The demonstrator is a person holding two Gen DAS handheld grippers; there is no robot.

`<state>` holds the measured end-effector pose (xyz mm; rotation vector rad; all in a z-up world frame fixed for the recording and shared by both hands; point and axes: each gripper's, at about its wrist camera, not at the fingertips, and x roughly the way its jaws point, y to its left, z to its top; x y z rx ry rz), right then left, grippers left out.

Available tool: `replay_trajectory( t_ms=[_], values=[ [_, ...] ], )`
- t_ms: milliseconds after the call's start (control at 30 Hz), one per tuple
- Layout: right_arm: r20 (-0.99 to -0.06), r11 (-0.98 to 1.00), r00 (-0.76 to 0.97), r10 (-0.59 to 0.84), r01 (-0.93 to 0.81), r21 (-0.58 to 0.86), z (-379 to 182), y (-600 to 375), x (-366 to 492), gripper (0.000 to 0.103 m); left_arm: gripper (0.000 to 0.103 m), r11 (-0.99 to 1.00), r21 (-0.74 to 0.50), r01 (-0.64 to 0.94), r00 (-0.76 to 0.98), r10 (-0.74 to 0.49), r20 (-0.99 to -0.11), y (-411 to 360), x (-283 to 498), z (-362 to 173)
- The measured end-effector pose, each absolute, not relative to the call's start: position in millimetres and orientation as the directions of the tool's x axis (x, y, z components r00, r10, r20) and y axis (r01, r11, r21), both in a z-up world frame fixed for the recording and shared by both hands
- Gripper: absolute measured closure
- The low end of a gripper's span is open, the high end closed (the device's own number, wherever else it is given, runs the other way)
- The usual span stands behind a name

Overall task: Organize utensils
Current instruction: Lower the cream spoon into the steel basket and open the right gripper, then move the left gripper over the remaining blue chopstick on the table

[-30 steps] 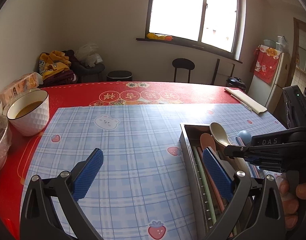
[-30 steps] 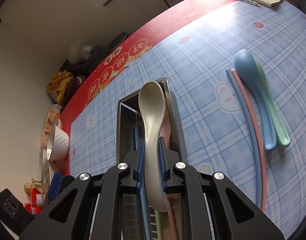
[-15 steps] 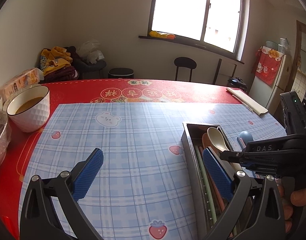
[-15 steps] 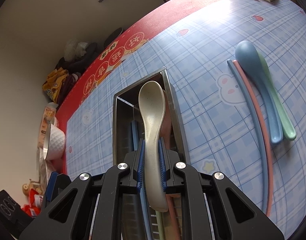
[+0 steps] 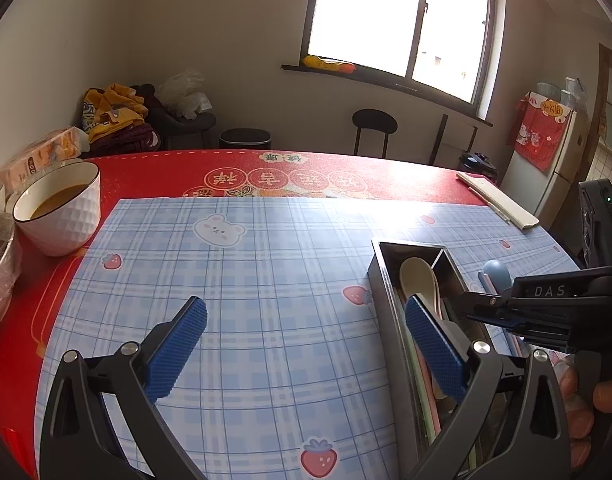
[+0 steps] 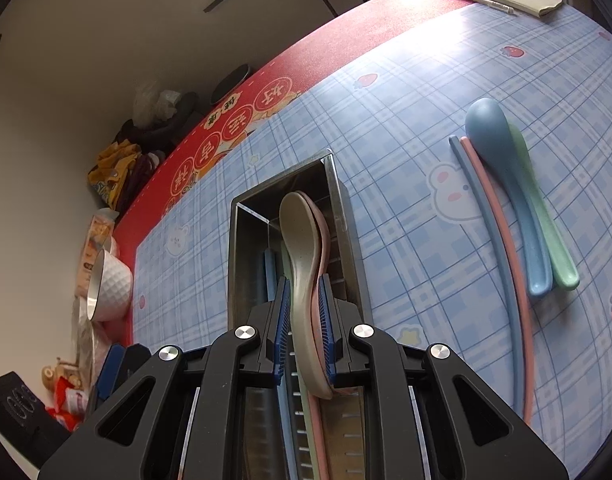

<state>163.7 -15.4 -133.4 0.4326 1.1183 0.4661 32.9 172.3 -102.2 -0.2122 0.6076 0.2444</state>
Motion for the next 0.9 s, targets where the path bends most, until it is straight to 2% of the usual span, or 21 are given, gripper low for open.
replay_trajectory(
  t_ms=[200,367,467,500,533,767,900],
  values=[
    [-0.714,0.834,0.432,0.550,-0.252,0.490,-118,-30,158,0.087,0.006,0.950,-0.130,-0.284,0.801,0.161,-0.576,172,31,-101],
    [-0.696,0.874,0.528,0.487,-0.291,0.390,-117,-63,156,0.081,0.006,0.950,-0.150,-0.273,0.810,0.143,-0.569,172,30,-101],
    [-0.690,0.902,0.580,0.432,-0.273,0.335,-120,-91,155,0.069,0.006,0.952,-0.160,-0.263,0.812,0.129,-0.570,171,30,-101],
    [-0.686,0.911,0.599,0.413,-0.265,0.317,-121,-101,155,0.059,0.006,0.952,-0.158,-0.261,0.812,0.128,-0.569,171,30,-101],
    [-0.679,0.918,0.618,0.396,-0.259,0.299,-121,-111,154,0.054,0.006,0.954,-0.155,-0.258,0.813,0.127,-0.568,170,30,-101],
    [-0.616,0.954,0.729,0.298,-0.255,0.160,-119,-167,146,0.043,0.006,0.969,-0.128,-0.211,0.830,0.108,-0.548,156,29,-97],
    [-0.593,0.957,0.751,0.289,-0.240,0.162,-122,-192,147,0.039,0.006,0.974,-0.101,-0.202,0.830,0.116,-0.545,140,31,-89]
  ],
)
